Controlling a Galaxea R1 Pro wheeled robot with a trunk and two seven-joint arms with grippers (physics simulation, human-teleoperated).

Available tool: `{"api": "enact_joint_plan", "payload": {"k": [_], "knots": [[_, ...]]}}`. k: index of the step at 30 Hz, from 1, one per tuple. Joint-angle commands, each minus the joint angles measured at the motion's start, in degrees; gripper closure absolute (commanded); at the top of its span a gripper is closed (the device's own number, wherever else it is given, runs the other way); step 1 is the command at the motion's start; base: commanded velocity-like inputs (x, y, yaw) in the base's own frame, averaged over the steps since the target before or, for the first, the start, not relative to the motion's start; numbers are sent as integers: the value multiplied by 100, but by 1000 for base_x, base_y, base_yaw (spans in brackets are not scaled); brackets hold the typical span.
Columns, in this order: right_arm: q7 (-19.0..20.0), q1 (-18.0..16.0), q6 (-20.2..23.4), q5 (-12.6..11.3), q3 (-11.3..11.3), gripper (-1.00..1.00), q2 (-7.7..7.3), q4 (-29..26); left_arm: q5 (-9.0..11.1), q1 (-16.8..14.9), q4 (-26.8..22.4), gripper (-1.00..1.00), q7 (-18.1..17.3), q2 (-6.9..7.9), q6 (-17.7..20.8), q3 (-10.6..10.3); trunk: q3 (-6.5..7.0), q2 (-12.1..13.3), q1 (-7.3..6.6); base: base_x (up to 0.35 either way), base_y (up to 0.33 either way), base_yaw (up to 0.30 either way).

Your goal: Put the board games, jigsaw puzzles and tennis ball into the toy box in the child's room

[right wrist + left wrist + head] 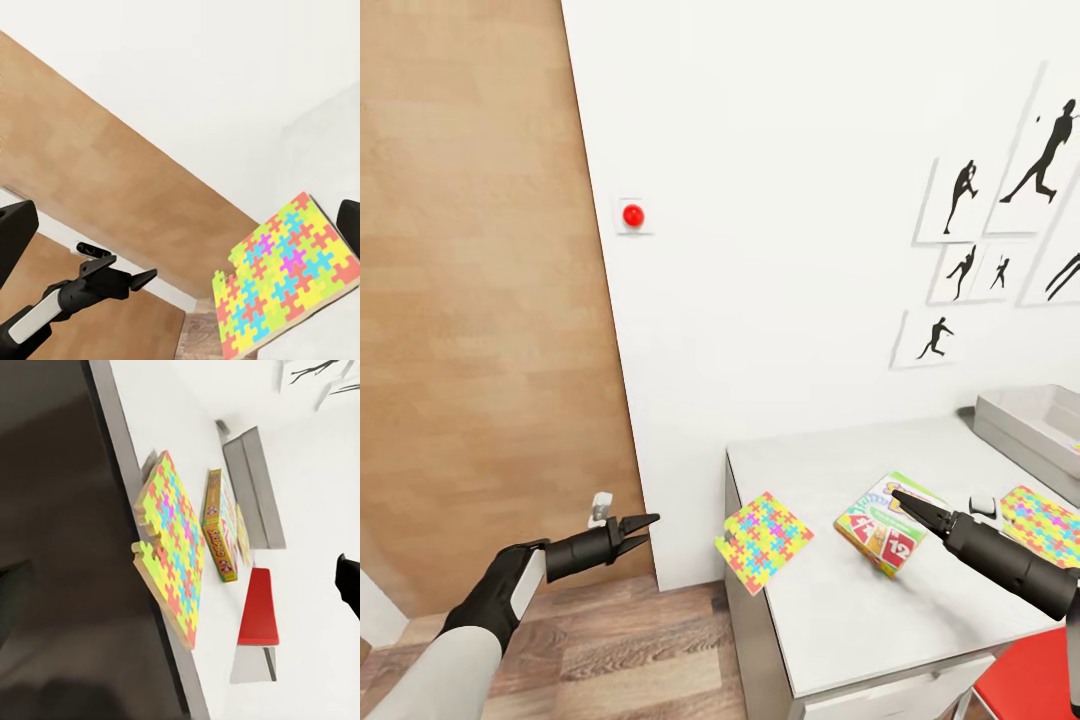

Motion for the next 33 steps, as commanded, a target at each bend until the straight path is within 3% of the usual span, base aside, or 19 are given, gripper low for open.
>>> {"api": "enact_joint_plan", "payload": {"k": [1, 33], "knots": [[15, -4, 31, -5, -5, -100, 0, 0, 14, -4, 1, -100, -9, -1, 40, 7, -5, -4, 0, 0, 0, 0], [1, -8, 31, -5, -10, -100, 1, 0, 14, -4, 1, -100, -14, -4, 37, 4, 1, -4, 0, -1, -33, -2]]}}
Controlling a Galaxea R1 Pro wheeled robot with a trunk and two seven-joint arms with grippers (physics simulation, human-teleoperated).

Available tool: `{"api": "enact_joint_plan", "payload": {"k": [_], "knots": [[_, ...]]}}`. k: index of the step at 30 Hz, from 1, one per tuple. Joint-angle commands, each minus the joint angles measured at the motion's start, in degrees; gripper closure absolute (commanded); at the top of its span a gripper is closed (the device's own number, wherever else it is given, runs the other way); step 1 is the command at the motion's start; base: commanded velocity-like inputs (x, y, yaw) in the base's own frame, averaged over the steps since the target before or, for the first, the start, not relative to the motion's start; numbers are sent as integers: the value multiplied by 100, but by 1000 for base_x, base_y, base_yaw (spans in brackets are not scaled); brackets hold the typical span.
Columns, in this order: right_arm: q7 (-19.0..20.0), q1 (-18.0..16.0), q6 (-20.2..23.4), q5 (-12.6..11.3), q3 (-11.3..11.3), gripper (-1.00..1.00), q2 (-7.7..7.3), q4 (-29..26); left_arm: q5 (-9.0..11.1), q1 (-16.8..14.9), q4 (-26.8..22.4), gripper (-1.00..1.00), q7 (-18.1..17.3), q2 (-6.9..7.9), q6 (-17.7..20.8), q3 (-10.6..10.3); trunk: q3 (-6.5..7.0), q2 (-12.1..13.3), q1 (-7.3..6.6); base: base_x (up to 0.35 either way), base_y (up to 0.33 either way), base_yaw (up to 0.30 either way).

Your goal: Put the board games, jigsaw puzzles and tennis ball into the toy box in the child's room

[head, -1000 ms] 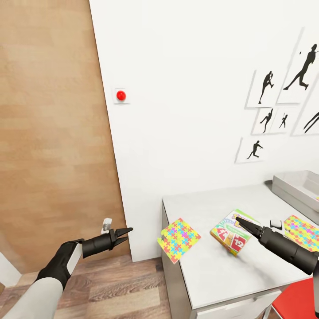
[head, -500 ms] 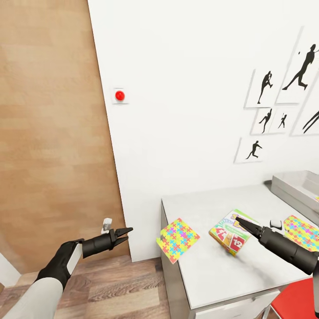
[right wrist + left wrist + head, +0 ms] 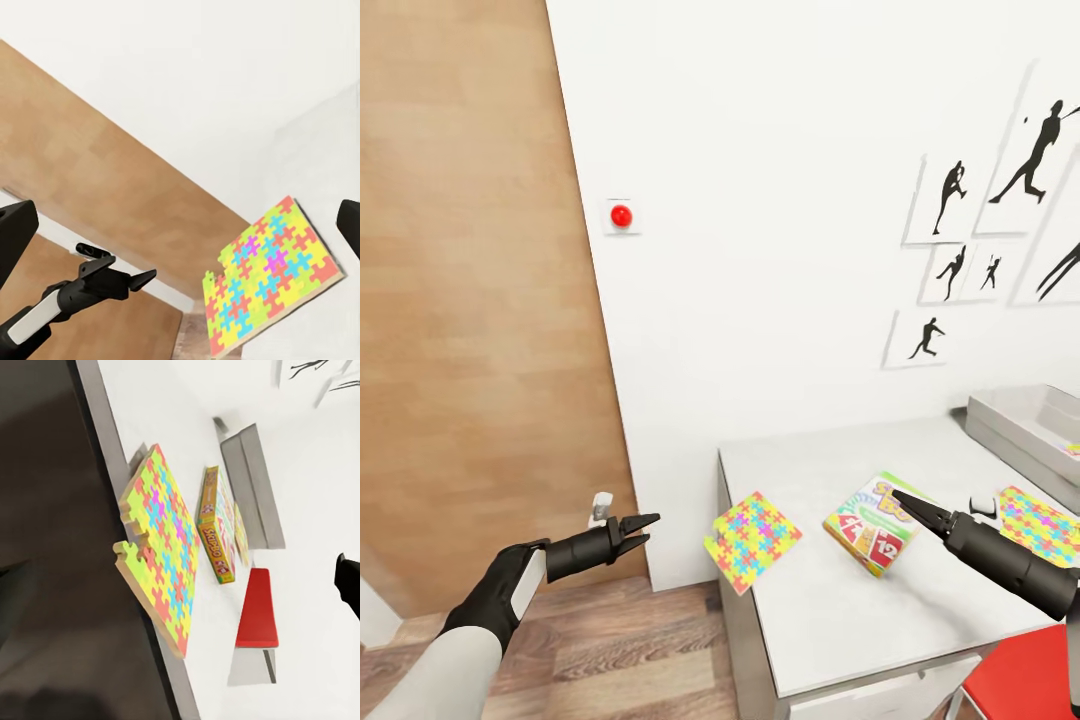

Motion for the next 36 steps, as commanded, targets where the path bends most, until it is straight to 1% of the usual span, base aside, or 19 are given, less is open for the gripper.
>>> {"api": "enact_joint_plan", "payload": {"k": [1, 11, 18, 27, 36], "knots": [[13, -5, 31, -4, -4, -100, -3, 0, 14, -4, 1, -100, -11, 0, 41, 5, -3, -4, 0, -77, -98, -84], [13, -1, 31, -2, -4, -100, -7, 0, 14, -4, 1, -100, -13, -1, 41, 5, 47, -4, 0, -53, -61, -145], [13, 0, 31, -2, -4, -100, 0, 0, 14, -4, 1, -100, -6, -1, 41, 5, 54, -4, 0, -4, -7, -24], [12, -4, 31, 4, -4, -100, 1, 0, 18, -4, 1, -100, -13, -1, 41, 10, 101, -4, 0, -20, -28, -70], [5, 0, 31, 13, 4, -100, 1, 0, 23, -4, 1, -100, -14, 5, 41, 22, 107, -4, 0, -1, -2, -10]]}}
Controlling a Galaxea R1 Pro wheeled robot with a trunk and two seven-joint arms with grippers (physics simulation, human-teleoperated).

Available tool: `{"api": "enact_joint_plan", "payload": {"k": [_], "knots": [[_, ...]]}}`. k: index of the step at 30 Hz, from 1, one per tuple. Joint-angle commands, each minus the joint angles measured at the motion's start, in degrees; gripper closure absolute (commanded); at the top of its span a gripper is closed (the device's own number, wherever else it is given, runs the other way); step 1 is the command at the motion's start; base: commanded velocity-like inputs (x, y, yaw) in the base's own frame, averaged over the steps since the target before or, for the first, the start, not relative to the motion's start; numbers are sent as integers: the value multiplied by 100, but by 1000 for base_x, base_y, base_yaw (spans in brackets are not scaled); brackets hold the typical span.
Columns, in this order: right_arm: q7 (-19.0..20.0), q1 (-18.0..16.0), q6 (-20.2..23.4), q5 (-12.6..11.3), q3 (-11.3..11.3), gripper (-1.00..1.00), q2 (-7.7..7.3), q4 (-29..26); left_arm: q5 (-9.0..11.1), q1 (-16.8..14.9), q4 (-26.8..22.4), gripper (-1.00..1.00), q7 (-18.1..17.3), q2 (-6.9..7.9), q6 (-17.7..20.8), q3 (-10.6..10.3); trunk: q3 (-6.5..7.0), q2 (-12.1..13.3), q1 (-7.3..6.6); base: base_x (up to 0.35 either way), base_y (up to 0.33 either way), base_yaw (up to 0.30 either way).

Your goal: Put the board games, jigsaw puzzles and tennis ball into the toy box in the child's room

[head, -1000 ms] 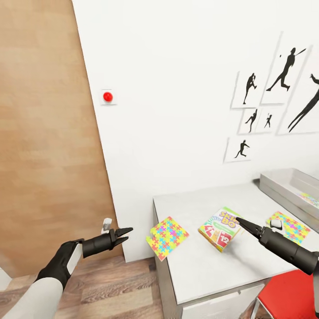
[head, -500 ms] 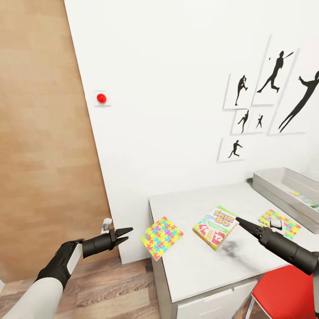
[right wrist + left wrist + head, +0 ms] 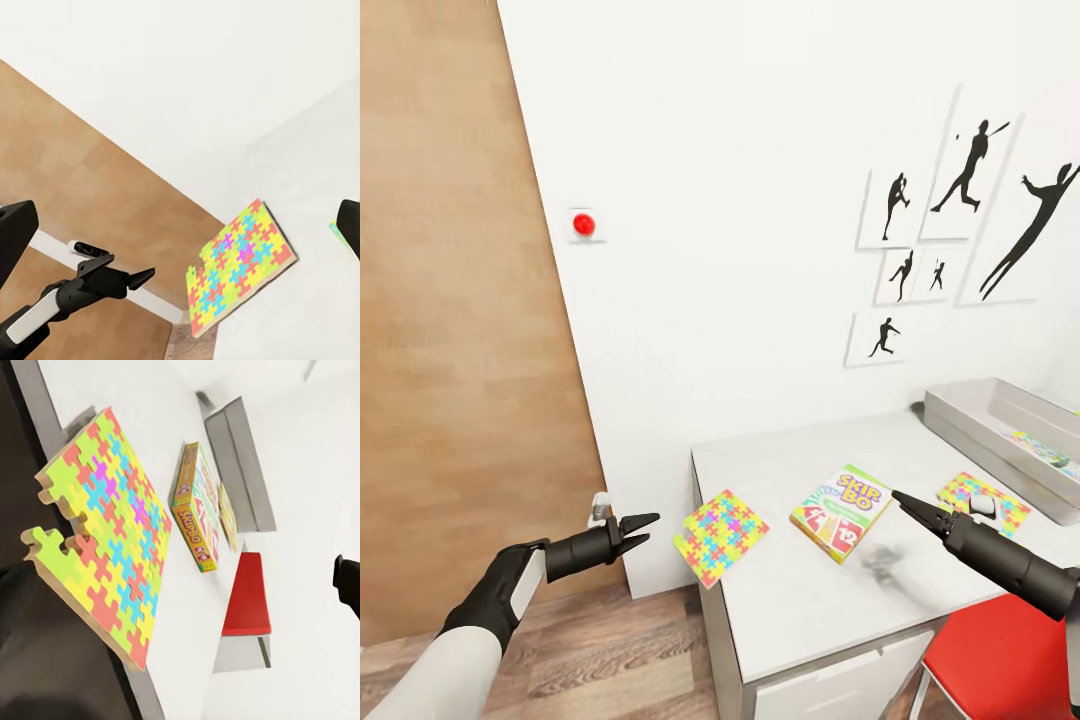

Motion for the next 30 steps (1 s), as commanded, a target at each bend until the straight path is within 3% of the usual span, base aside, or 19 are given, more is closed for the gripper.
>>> {"api": "enact_joint_plan", "payload": {"k": [1, 30], "knots": [[12, -5, 32, -7, -4, -100, 0, 0, 14, -4, 1, -100, -9, -2, 41, 6, -24, -44, 22, 0, 0, -1], [12, -8, 32, -7, -4, -100, 0, 0, 11, -4, 1, -100, -6, -4, 50, 8, -545, -1207, 659, 0, 0, 0]]}}
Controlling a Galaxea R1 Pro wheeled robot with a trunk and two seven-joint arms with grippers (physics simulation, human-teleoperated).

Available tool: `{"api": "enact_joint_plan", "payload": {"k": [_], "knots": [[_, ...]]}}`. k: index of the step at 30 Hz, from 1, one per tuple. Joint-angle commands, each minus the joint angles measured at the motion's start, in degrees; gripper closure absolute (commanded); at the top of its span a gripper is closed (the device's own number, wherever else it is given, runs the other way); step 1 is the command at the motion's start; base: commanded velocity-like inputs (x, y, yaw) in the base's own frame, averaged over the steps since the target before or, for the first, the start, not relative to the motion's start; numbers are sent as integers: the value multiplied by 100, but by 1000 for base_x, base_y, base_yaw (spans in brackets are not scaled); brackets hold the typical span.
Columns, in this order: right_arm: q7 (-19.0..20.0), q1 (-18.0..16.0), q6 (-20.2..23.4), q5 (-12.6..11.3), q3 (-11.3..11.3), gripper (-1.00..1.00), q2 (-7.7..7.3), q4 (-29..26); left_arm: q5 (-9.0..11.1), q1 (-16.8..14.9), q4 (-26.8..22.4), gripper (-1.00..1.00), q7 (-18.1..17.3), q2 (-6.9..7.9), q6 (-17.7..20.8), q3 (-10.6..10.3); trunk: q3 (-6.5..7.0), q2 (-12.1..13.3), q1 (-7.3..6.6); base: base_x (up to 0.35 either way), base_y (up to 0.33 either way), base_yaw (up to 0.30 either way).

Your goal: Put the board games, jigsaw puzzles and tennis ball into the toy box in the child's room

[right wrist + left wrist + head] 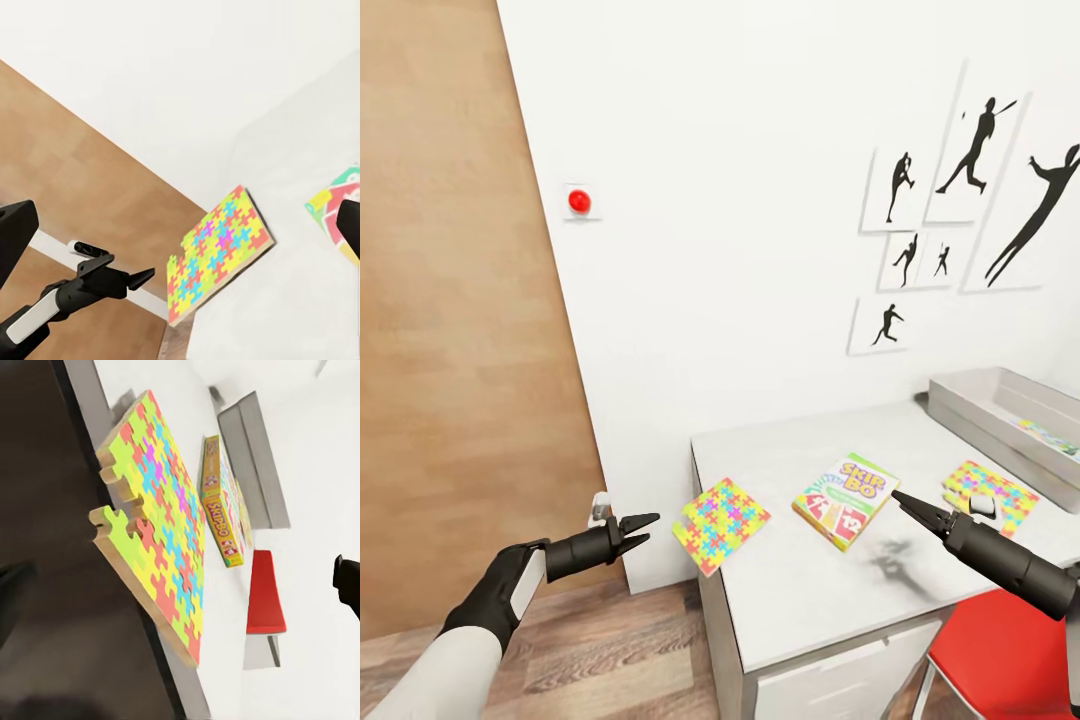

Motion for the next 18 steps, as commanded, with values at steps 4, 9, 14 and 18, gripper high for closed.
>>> {"api": "enact_joint_plan", "payload": {"k": [4, 9, 14, 18], "knots": [[12, -1, 33, -9, -4, -100, 0, 0, 11, -4, 1, -100, -6, -1, 47, 5, -78, -165, 88, 0, 0, 0], [12, -4, 33, -16, -3, -100, 0, 0, 10, -4, 1, -100, -4, -1, 49, 5, -168, -366, 198, 0, 0, 0], [12, 0, 33, -17, -3, -100, 0, 0, 10, -4, 1, -100, -4, -1, 50, 5, -206, -486, 264, 0, 0, -8], [12, -4, 33, -17, -3, -100, 0, 0, 9, -4, 1, -100, -4, -1, 45, 5, -176, -486, 264, 0, 0, -73]]}}
